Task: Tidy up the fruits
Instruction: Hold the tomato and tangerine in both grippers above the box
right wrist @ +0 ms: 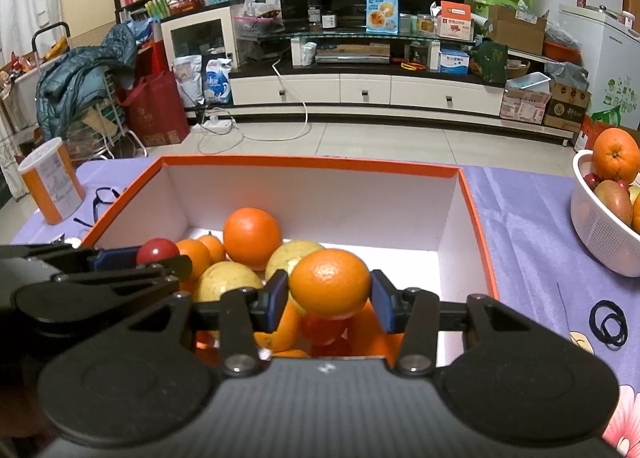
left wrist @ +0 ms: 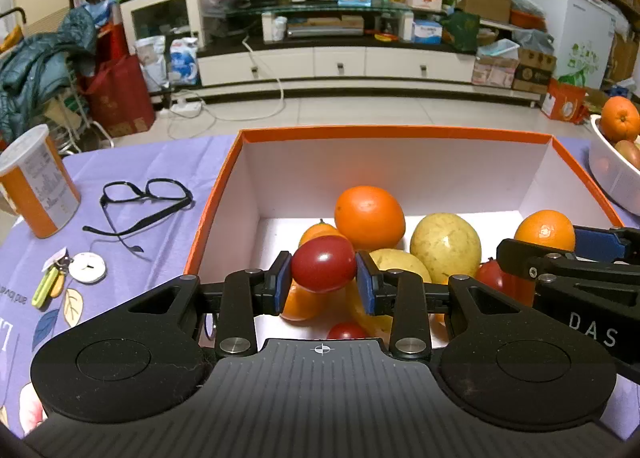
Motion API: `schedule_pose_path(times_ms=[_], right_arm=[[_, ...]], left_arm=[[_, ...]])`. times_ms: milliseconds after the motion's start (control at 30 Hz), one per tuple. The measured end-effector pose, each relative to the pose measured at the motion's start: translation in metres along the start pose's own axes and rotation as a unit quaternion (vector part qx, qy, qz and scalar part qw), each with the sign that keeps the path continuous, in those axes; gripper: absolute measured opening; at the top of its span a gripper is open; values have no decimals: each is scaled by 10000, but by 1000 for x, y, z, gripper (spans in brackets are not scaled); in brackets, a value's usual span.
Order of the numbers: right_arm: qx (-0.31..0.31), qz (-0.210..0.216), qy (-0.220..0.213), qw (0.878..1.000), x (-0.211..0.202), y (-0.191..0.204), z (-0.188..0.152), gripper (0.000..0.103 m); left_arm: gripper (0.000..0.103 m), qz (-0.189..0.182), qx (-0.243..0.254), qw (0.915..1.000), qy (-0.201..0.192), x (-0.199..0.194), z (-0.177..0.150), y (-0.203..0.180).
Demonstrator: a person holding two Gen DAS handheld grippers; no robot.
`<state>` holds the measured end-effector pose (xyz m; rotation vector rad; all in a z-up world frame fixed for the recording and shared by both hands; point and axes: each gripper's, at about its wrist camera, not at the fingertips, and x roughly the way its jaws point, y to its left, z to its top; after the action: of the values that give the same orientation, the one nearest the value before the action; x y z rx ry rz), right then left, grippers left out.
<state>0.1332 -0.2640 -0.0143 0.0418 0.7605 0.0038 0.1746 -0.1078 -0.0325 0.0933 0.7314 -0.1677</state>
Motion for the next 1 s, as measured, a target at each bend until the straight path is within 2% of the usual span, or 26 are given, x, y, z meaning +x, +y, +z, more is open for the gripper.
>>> schedule_pose_path(times_ms=[1000], right_arm=[[16, 15, 44, 10000, 2, -3, -1, 48]], left_arm=[[2, 11, 2, 10000, 29, 0, 0, 2]])
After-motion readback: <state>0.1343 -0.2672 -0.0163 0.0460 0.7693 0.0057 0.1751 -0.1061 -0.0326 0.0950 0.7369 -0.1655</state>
